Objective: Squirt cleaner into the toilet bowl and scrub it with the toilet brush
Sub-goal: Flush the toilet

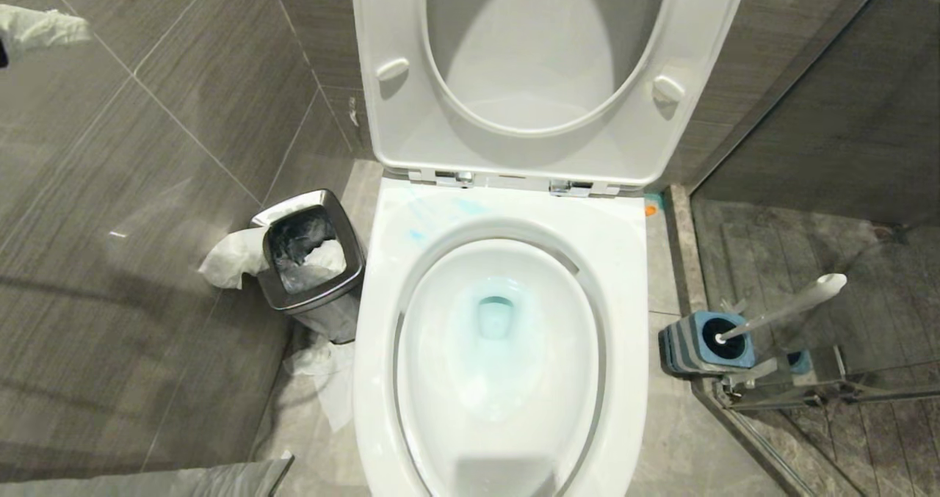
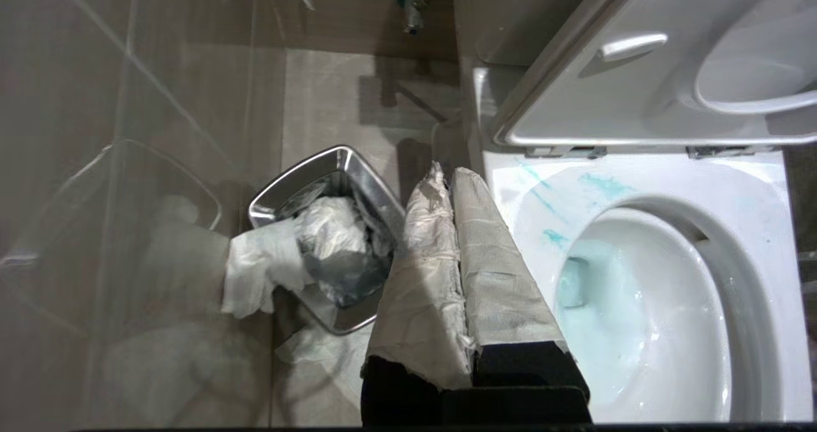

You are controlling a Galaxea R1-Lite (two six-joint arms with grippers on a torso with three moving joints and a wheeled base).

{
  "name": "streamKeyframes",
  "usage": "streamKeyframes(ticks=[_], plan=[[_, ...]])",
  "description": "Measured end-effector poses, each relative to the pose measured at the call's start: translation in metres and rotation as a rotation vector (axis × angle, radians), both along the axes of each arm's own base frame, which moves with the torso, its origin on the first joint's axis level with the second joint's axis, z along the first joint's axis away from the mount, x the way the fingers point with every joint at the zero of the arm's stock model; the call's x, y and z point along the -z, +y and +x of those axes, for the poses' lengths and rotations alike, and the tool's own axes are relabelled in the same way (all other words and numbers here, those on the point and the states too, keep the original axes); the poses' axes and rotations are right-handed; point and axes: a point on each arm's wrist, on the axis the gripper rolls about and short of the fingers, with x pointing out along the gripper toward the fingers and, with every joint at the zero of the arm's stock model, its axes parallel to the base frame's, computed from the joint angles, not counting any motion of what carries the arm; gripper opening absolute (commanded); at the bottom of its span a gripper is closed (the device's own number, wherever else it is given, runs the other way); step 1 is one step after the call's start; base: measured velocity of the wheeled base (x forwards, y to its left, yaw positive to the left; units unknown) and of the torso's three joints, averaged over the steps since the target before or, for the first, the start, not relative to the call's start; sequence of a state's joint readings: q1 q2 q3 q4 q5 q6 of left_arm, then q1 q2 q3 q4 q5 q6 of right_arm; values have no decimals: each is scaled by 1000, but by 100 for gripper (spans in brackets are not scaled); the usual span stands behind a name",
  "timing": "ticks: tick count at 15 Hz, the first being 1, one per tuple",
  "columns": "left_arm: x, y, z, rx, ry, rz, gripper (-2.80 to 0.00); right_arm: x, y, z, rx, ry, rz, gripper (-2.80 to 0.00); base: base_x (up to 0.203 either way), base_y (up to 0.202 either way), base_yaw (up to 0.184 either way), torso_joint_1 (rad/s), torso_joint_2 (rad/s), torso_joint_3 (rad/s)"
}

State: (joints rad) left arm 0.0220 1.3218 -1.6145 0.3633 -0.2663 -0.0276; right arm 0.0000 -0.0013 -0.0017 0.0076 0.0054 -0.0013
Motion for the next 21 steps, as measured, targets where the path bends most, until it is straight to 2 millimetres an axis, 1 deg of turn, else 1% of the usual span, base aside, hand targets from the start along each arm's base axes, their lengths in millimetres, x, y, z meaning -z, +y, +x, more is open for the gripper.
streamKeyframes(ticks=[4,10,12,15,18,21], plan=[[-9,-8,18,45,-111,-60,-280,0,0,0,0,0,0,-280,0,0,0,1,3,-196],[-17,-14,38,84,-194,-135,-280,0,0,0,0,0,0,-280,0,0,0,2,3,-194],[-26,-14,41,88,-239,-144,-280,0,0,0,0,0,0,-280,0,0,0,4,1,-200],[-45,-15,49,91,-320,-147,-280,0,0,0,0,0,0,-280,0,0,0,2,3,-93],[-66,-16,65,100,-480,-149,-280,0,0,0,0,0,0,-280,0,0,0,0,0,0],[-76,-17,79,109,-663,-151,-280,0,0,0,0,0,0,-280,0,0,0,0,0,0]])
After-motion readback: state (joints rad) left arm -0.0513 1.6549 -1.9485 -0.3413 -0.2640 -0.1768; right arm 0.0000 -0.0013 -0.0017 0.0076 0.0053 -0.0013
